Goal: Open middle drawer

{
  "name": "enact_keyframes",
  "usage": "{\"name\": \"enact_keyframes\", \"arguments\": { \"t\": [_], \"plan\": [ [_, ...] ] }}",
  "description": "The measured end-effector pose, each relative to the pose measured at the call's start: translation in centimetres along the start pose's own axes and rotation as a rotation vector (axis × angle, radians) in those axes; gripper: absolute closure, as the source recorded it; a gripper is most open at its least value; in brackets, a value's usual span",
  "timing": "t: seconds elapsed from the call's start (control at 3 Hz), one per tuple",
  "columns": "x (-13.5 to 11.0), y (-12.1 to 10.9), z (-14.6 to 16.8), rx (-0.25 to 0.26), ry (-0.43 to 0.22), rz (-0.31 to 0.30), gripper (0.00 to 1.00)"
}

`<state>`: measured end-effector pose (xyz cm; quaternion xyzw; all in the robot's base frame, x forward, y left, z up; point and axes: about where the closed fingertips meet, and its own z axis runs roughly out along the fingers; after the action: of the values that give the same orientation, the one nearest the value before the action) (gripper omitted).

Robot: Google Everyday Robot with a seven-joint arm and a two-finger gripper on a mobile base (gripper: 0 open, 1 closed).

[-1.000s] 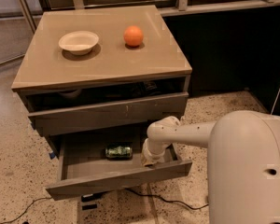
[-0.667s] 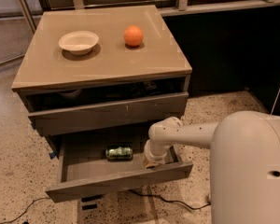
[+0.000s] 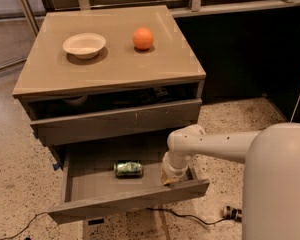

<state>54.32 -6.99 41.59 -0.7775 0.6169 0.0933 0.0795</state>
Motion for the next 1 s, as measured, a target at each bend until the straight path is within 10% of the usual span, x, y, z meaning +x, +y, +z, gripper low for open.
{"name": "enact_keyframes", "arguments": {
  "t": [1.0],
  "plan": [
    [1.1,4.3,-1.0,-0.142,0.012,-0.011,1.00]
  ]
}}
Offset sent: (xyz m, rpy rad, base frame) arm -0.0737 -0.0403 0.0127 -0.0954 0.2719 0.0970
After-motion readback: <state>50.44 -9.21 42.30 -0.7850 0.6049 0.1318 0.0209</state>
